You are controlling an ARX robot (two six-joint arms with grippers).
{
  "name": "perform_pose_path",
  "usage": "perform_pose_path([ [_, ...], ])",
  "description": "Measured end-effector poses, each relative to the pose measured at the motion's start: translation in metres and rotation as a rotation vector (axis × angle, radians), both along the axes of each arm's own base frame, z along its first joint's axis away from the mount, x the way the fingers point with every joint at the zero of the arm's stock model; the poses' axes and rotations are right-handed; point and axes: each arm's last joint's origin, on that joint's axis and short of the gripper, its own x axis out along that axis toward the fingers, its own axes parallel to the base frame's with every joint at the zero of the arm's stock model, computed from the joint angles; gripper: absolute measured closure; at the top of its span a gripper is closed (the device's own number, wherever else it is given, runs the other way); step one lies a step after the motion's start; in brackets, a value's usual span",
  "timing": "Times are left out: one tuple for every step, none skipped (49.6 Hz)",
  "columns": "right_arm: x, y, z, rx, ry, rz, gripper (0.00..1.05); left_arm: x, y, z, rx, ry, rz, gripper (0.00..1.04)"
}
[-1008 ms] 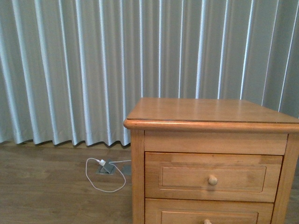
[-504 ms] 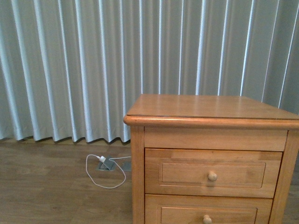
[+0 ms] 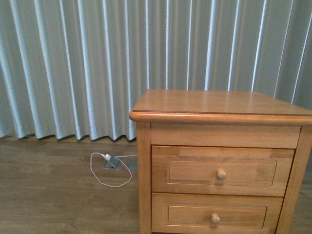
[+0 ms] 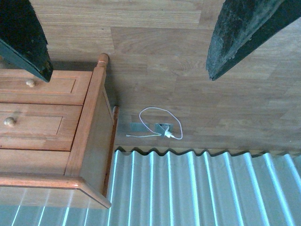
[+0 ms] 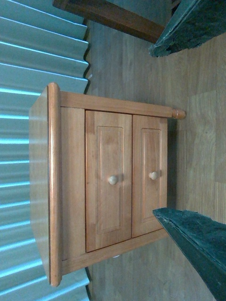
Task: Put charger into drawer
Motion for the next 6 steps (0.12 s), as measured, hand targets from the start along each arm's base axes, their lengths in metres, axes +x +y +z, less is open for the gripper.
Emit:
perform_pose_path([
  [0.0,0.0,0.0,0.0,0.0,0.0,0.09,0.0,0.0,0.0,0.0,0.0,0.0,0.06],
  [0.0,0.0,0.0,0.0,0.0,0.0,0.09,0.0,0.0,0.0,0.0,0.0,0.0,0.06],
  [0.0,0.0,0.0,0.0,0.0,0.0,0.09,0.0,0.0,0.0,0.0,0.0,0.0,0.06],
  [0.0,0.0,0.0,0.0,0.0,0.0,0.09,0.0,0.0,0.0,0.0,0.0,0.0,0.06],
  [0.0,0.0,0.0,0.0,0.0,0.0,0.09,0.0,0.0,0.0,0.0,0.0,0.0,0.06],
  [0.0,0.0,0.0,0.0,0.0,0.0,0.09,0.0,0.0,0.0,0.0,0.0,0.0,0.06],
])
